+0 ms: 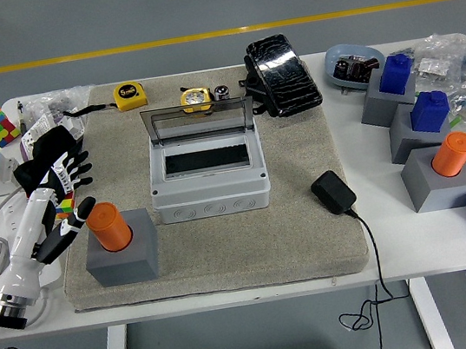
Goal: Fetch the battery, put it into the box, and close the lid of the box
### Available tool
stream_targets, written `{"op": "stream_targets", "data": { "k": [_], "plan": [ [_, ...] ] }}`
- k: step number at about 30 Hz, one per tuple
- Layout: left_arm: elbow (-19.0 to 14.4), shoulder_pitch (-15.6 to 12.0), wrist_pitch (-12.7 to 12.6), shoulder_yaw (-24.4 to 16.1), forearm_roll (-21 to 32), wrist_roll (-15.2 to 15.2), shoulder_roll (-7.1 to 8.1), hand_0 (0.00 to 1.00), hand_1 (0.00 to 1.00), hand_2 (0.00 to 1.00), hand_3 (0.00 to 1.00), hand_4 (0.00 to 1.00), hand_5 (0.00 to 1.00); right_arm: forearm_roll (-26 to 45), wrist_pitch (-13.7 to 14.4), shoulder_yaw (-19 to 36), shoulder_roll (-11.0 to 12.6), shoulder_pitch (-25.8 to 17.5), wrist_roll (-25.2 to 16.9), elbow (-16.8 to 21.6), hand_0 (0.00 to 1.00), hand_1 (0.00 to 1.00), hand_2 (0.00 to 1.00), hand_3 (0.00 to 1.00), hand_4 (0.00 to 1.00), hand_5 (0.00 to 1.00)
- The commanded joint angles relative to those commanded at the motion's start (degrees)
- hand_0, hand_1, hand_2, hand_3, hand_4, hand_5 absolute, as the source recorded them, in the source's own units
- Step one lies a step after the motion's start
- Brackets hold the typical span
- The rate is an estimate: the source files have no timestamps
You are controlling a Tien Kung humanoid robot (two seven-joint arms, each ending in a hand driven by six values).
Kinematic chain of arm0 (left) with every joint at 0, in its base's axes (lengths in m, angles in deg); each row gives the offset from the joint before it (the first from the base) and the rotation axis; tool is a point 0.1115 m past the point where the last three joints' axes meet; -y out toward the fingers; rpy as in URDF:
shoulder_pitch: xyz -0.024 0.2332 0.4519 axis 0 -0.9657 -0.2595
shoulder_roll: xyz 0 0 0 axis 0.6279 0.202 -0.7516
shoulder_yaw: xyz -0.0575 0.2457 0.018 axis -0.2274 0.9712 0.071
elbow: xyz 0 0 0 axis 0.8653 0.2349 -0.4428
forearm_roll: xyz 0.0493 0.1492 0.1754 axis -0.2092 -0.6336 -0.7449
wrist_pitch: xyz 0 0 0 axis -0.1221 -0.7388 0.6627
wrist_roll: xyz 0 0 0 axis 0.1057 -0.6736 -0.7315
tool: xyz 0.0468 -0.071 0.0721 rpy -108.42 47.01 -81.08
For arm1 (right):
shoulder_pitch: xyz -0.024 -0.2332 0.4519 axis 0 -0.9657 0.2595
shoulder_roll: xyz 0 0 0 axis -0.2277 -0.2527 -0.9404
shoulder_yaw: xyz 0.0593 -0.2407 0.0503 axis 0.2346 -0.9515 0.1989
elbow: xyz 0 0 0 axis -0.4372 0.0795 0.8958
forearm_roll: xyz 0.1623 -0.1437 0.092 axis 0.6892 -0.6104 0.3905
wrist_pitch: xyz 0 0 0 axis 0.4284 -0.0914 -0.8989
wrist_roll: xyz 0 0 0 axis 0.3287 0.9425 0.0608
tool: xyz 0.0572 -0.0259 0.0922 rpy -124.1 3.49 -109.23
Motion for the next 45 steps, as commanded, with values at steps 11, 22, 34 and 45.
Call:
{"op": "stream_targets", "data": {
  "k": [11, 22, 34, 45],
  "plan": [
    [4.5, 2.0, -3.6, 0.9, -4.3, 0.8, -1.73, 0.659, 0.811, 0.980, 0.998, 0.998, 0.264, 0.3, 0.0, -0.3, 0.0, 0.2, -0.1, 0.0, 0.625, 0.682, 0.659, 0.546, 0.917, 0.494],
    [6.6, 2.8, -3.8, 2.7, -3.0, 0.1, -2.37, 0.533, 0.676, 0.800, 0.906, 0.998, 0.104, 0.5, 0.1, -0.4, 0.0, 0.1, -0.1, 0.0, 0.625, 0.682, 0.659, 0.545, 0.917, 0.494],
    [7.6, 3.5, -4.5, 4.2, 1.0, -3.5, -3.14, 0.428, 0.542, 0.613, 0.744, 0.998, 0.002, 0.6, 0.1, -0.6, 0.0, 0.2, -0.1, 0.0, 0.625, 0.682, 0.659, 0.545, 0.917, 0.494],
    [8.4, 4.5, -3.1, 5.4, 3.4, -4.2, -4.10, 0.420, 0.493, 0.567, 0.724, 0.998, 0.002, 0.7, 0.1, -0.7, -0.1, 0.2, -0.1, 0.0, 0.625, 0.682, 0.659, 0.545, 0.917, 0.495]
  ]
}}
